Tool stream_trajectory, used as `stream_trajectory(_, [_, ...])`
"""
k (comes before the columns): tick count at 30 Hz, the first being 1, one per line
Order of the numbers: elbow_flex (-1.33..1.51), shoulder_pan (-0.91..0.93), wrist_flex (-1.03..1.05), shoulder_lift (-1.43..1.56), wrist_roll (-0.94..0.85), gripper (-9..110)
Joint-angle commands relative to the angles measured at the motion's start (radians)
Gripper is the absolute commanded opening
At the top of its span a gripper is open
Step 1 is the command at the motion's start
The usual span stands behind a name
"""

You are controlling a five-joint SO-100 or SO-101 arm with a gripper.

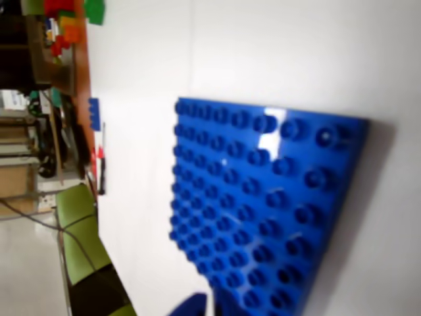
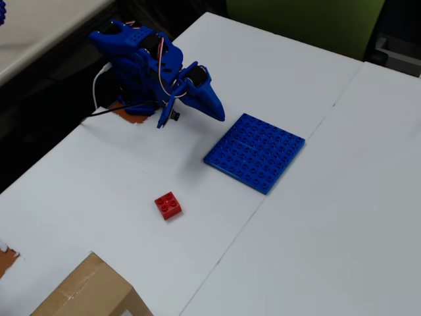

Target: Pick up the 2x2 red block and go up the 8x8 blue block.

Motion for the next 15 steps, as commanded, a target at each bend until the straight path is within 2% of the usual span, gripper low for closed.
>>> stream_trajectory(1, [-0.064, 0.008, -0.055, -0.074, -0.074, 0])
stream_trajectory(4, [-0.172, -0.021, -0.048, -0.175, -0.275, 0])
stream_trajectory(9, [-0.442, -0.014, -0.012, -0.436, -0.299, 0])
stream_trajectory(15, [-0.879, 0.011, 0.239, -0.792, -0.414, 0])
